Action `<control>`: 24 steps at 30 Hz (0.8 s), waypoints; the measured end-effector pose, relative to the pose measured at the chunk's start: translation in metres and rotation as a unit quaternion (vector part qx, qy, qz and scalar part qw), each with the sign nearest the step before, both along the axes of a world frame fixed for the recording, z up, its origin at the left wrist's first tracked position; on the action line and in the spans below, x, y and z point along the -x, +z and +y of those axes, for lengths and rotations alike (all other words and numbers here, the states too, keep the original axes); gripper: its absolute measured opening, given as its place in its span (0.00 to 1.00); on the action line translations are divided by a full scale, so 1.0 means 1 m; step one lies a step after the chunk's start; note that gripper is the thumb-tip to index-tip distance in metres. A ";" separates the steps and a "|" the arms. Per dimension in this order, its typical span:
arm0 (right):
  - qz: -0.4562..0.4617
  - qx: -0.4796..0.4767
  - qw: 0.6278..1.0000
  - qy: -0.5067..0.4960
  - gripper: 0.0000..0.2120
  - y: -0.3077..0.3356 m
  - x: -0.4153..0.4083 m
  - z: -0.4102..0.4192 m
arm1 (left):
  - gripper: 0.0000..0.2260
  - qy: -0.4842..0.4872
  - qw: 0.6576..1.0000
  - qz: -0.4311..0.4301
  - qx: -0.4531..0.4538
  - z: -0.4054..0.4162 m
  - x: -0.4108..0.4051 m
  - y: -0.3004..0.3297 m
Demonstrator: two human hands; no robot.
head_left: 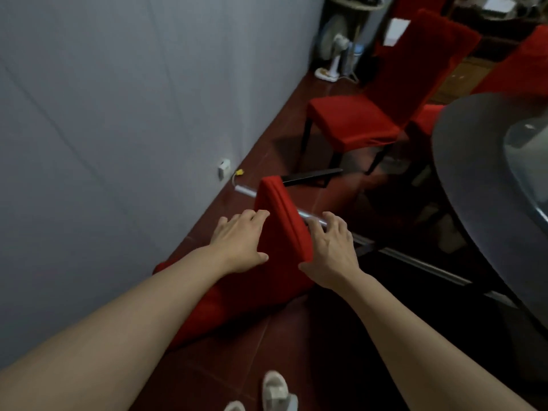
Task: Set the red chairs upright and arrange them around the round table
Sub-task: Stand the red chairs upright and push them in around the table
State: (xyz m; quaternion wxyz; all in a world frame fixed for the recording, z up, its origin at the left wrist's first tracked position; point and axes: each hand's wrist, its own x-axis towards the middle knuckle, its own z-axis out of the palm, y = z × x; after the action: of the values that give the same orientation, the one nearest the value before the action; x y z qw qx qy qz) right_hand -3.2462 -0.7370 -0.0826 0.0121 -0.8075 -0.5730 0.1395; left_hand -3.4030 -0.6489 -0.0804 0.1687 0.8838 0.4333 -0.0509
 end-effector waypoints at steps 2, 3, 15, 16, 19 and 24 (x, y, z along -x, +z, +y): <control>-0.001 0.004 0.999 0.038 0.45 -0.015 0.016 0.022 | 0.40 0.039 0.999 0.008 0.011 0.010 0.022 -0.014; 0.001 0.005 0.999 0.052 0.44 -0.021 0.021 0.030 | 0.40 0.056 0.998 0.010 0.016 0.013 0.031 -0.019; 0.027 0.102 0.971 0.214 0.43 -0.130 0.126 0.093 | 0.39 0.232 0.969 0.032 0.072 0.041 0.148 -0.123; 0.023 0.107 0.969 0.220 0.43 -0.140 0.139 0.097 | 0.39 0.238 0.968 0.029 0.080 0.044 0.160 -0.135; 0.016 0.128 0.965 0.226 0.44 -0.168 0.172 0.105 | 0.40 0.247 0.963 0.021 0.105 0.050 0.196 -0.167; 0.011 0.159 0.957 0.243 0.44 -0.234 0.236 0.115 | 0.39 0.274 0.952 0.034 0.132 0.058 0.268 -0.234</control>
State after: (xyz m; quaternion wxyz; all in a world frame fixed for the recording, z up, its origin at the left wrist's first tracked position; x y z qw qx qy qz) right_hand -3.4822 -0.6217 -0.3169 -0.1449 -0.6338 -0.7221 0.2364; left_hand -3.6709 -0.5906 -0.3139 0.2766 0.6986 0.6538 -0.0897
